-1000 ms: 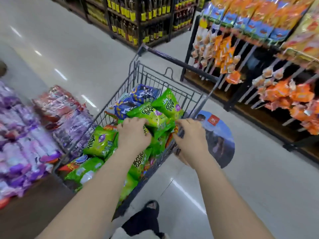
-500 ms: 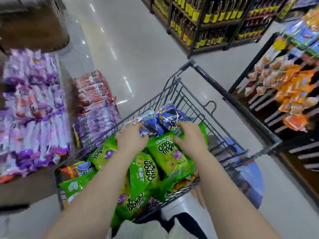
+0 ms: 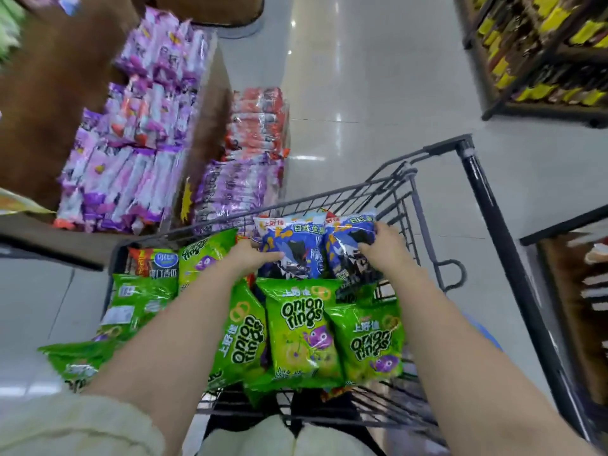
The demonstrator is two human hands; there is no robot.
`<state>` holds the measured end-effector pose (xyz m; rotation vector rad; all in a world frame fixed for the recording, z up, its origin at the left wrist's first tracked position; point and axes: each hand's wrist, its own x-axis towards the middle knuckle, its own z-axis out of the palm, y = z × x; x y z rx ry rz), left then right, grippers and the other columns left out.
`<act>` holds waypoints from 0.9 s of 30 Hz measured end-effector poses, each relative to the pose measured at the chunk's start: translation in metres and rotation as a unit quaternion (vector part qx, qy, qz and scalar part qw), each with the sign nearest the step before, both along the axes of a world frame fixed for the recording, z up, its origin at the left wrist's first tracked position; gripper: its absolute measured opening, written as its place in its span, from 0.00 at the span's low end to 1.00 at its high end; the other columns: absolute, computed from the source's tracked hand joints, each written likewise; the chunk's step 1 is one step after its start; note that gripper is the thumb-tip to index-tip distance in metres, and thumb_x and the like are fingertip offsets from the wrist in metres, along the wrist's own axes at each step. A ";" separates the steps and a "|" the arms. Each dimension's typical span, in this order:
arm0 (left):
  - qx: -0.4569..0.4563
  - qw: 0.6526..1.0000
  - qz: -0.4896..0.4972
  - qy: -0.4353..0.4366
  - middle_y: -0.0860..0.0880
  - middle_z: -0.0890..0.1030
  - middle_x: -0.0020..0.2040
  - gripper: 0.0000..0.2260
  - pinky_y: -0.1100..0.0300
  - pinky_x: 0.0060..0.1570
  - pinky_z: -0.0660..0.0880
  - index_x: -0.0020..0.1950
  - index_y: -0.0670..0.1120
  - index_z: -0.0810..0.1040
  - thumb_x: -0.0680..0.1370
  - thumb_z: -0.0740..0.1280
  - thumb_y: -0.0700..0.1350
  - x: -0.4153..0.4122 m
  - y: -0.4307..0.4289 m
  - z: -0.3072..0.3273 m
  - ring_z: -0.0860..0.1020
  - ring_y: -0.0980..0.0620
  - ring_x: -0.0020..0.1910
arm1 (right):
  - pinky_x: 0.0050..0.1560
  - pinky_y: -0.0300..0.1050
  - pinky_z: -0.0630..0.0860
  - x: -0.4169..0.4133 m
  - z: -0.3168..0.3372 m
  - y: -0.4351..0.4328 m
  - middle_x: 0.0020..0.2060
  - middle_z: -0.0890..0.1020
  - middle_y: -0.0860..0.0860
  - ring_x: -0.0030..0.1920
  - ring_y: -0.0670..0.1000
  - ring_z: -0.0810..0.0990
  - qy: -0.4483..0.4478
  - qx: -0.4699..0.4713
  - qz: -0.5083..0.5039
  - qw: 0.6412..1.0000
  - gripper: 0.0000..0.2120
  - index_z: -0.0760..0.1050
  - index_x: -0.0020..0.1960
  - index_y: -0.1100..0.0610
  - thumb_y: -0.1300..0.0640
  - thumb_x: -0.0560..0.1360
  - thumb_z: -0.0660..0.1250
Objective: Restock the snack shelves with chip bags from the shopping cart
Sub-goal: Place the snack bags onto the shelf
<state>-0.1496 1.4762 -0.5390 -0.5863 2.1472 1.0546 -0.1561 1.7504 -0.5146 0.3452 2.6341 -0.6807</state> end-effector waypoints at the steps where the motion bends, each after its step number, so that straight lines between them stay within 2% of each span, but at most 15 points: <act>1: 0.026 0.999 0.018 -0.015 0.47 0.81 0.53 0.14 0.53 0.56 0.73 0.50 0.48 0.77 0.71 0.76 0.53 0.000 0.002 -0.001 0.78 0.46 0.53 | 0.62 0.52 0.71 -0.005 -0.006 0.003 0.62 0.76 0.60 0.63 0.61 0.74 -0.020 -0.017 -0.011 1.000 0.24 0.69 0.67 0.61 0.53 0.74 0.70; 4: 0.068 0.995 0.059 -0.044 0.51 0.77 0.43 0.10 0.56 0.52 0.70 0.43 0.51 0.72 0.75 0.74 0.48 -0.003 0.007 0.000 0.75 0.51 0.44 | 0.60 0.48 0.71 -0.013 -0.022 0.006 0.64 0.76 0.57 0.63 0.59 0.75 -0.087 -0.060 -0.035 0.994 0.27 0.68 0.69 0.58 0.49 0.74 0.70; 7: 0.100 0.989 0.106 -0.041 0.48 0.77 0.46 0.08 0.58 0.43 0.70 0.47 0.47 0.74 0.75 0.73 0.43 -0.003 0.010 0.003 0.73 0.54 0.41 | 0.52 0.46 0.73 -0.016 -0.024 0.008 0.57 0.79 0.55 0.58 0.57 0.78 -0.092 -0.117 -0.087 0.985 0.17 0.73 0.58 0.57 0.53 0.73 0.72; 8: 0.109 0.986 0.122 -0.032 0.48 0.78 0.49 0.10 0.58 0.45 0.70 0.52 0.46 0.76 0.75 0.74 0.43 -0.003 0.008 0.002 0.74 0.52 0.43 | 0.52 0.47 0.74 -0.017 -0.025 0.009 0.56 0.79 0.55 0.57 0.57 0.78 -0.081 -0.133 -0.097 0.983 0.16 0.74 0.56 0.57 0.55 0.72 0.74; 10: 0.112 0.982 0.148 -0.016 0.48 0.78 0.52 0.15 0.56 0.51 0.68 0.58 0.45 0.76 0.74 0.75 0.43 -0.002 0.003 0.000 0.75 0.50 0.49 | 0.58 0.48 0.74 -0.015 -0.023 0.008 0.58 0.78 0.53 0.59 0.55 0.77 -0.063 -0.157 -0.093 0.981 0.25 0.72 0.63 0.57 0.55 0.70 0.76; 13: 0.123 0.976 0.177 0.017 0.47 0.82 0.54 0.23 0.55 0.50 0.74 0.63 0.44 0.75 0.71 0.77 0.43 0.001 -0.004 -0.001 0.78 0.51 0.48 | 0.63 0.49 0.72 -0.010 -0.023 -0.001 0.67 0.73 0.53 0.64 0.55 0.74 -0.061 -0.178 -0.065 0.980 0.40 0.62 0.74 0.54 0.50 0.68 0.77; 14: 0.125 0.975 0.181 0.028 0.47 0.82 0.54 0.24 0.54 0.51 0.75 0.64 0.44 0.75 0.70 0.77 0.43 0.003 -0.006 -0.002 0.79 0.51 0.47 | 0.64 0.49 0.72 -0.008 -0.028 -0.002 0.68 0.72 0.54 0.64 0.56 0.74 -0.068 -0.176 -0.058 0.980 0.43 0.59 0.76 0.53 0.49 0.67 0.77; 16: 0.112 0.973 0.195 0.050 0.47 0.82 0.54 0.23 0.57 0.44 0.73 0.63 0.44 0.73 0.71 0.77 0.43 0.005 -0.007 0.001 0.78 0.52 0.45 | 0.64 0.49 0.72 -0.005 -0.031 -0.004 0.68 0.72 0.54 0.64 0.56 0.75 -0.064 -0.178 -0.054 0.981 0.43 0.58 0.76 0.53 0.50 0.68 0.77; 19: 0.108 0.956 0.248 0.116 0.45 0.81 0.56 0.25 0.60 0.38 0.72 0.66 0.43 0.72 0.72 0.77 0.43 0.007 -0.014 0.010 0.79 0.50 0.46 | 0.61 0.46 0.73 -0.003 -0.024 -0.005 0.61 0.76 0.49 0.61 0.52 0.77 0.012 -0.188 -0.037 0.981 0.39 0.64 0.72 0.54 0.55 0.67 0.78; 21: 0.105 0.936 0.291 0.169 0.45 0.81 0.57 0.27 0.60 0.37 0.73 0.68 0.42 0.71 0.72 0.77 0.43 0.009 -0.025 0.020 0.79 0.49 0.48 | 0.63 0.50 0.73 -0.004 -0.012 -0.010 0.62 0.76 0.50 0.62 0.52 0.76 0.092 -0.183 -0.012 0.979 0.42 0.64 0.72 0.52 0.52 0.63 0.79; 23: 0.111 0.912 0.332 0.212 0.47 0.81 0.56 0.25 0.62 0.38 0.74 0.66 0.41 0.72 0.72 0.76 0.41 0.013 -0.038 0.034 0.80 0.50 0.49 | 0.66 0.52 0.72 -0.005 0.007 -0.019 0.64 0.74 0.51 0.64 0.52 0.73 0.163 -0.196 0.002 0.967 0.44 0.62 0.74 0.50 0.50 0.63 0.79; 25: 0.124 0.887 0.368 0.250 0.48 0.81 0.53 0.20 0.62 0.40 0.74 0.62 0.42 0.73 0.73 0.75 0.40 0.021 -0.055 0.051 0.80 0.51 0.48 | 0.66 0.51 0.71 -0.007 0.032 -0.033 0.64 0.72 0.51 0.65 0.50 0.73 0.208 -0.240 0.010 0.948 0.43 0.61 0.74 0.49 0.52 0.65 0.79; 27: 0.145 0.860 0.401 0.282 0.48 0.82 0.53 0.20 0.62 0.42 0.75 0.62 0.42 0.73 0.73 0.75 0.39 0.035 -0.076 0.067 0.81 0.51 0.49 | 0.65 0.49 0.74 -0.009 0.060 -0.053 0.63 0.73 0.49 0.62 0.48 0.75 0.221 -0.306 0.023 0.926 0.41 0.62 0.74 0.49 0.55 0.66 0.79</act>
